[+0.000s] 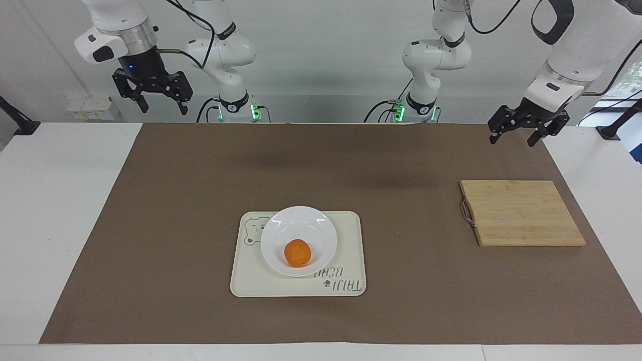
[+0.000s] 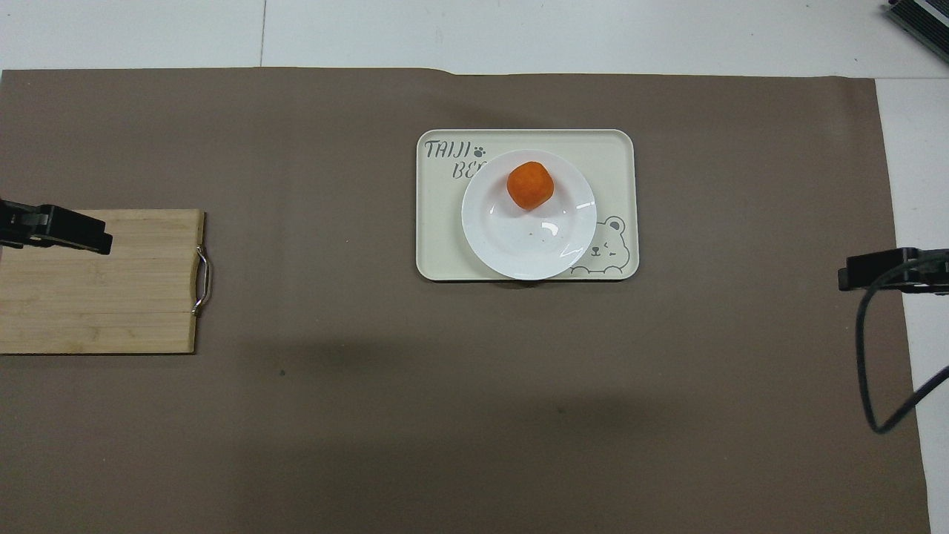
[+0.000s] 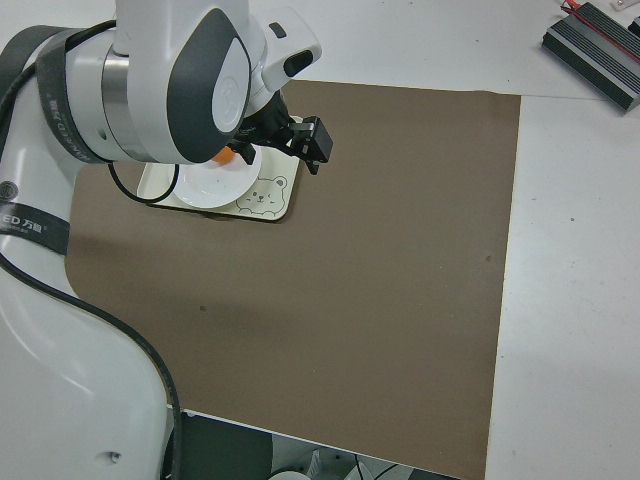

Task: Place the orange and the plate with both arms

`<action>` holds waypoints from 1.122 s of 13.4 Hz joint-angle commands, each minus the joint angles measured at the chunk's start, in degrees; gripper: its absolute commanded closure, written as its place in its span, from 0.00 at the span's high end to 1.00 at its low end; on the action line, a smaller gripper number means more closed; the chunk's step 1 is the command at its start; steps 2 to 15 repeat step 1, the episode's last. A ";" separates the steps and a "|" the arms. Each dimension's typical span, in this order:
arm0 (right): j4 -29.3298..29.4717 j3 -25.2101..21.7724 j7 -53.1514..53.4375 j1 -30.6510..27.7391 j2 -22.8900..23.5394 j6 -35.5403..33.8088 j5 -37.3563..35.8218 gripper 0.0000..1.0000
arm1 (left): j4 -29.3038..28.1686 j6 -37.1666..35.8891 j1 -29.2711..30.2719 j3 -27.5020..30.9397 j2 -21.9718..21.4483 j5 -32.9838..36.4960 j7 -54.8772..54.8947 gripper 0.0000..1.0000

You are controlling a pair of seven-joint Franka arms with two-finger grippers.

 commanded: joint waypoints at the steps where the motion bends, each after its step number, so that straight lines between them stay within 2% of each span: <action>1: 0.09 0.07 -1.44 -0.06 -0.19 -0.79 -0.30 1.00 | -1.29 -0.05 -0.01 -0.16 -1.15 0.48 -0.11 1.00; 15: 0.09 0.07 -1.44 -0.06 -0.19 -0.79 -0.30 1.00 | -1.29 -0.05 -0.01 -0.16 -1.15 0.48 -0.11 1.00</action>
